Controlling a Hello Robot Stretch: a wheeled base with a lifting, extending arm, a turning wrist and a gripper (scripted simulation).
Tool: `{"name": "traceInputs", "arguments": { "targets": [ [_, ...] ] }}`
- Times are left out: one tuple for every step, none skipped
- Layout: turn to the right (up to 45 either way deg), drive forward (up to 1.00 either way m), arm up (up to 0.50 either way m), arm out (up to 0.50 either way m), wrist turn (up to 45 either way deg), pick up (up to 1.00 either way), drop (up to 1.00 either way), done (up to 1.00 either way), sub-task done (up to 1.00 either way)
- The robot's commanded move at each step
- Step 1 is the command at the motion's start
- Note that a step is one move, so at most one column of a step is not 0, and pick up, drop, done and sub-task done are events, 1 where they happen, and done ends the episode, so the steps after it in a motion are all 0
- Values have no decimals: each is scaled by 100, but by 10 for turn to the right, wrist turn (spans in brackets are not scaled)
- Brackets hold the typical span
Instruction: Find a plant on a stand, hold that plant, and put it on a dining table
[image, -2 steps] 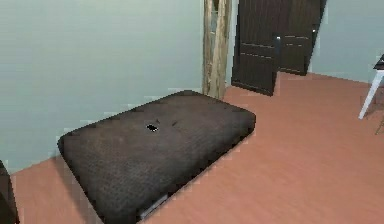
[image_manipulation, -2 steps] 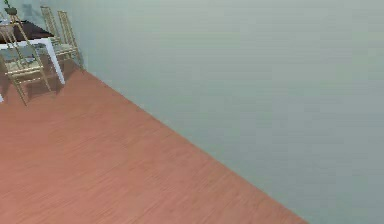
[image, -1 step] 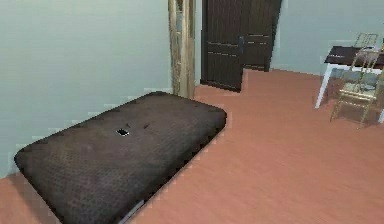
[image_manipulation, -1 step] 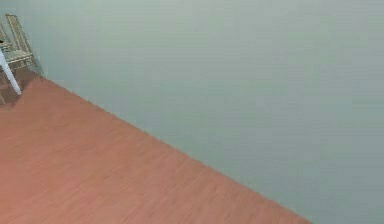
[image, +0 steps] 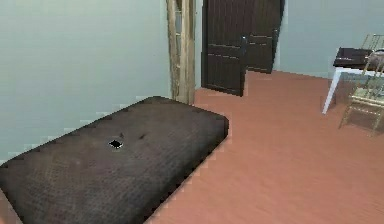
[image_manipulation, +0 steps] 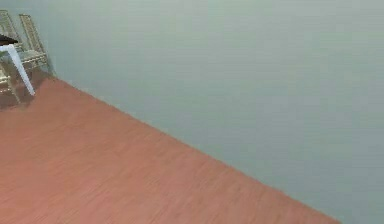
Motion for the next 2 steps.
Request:
{"name": "traceInputs", "arguments": {
  "targets": [
    [120,0,0,0,0,0,0,0,0],
    [0,65,0,0,0,0,0,0,0]
  ]
}}
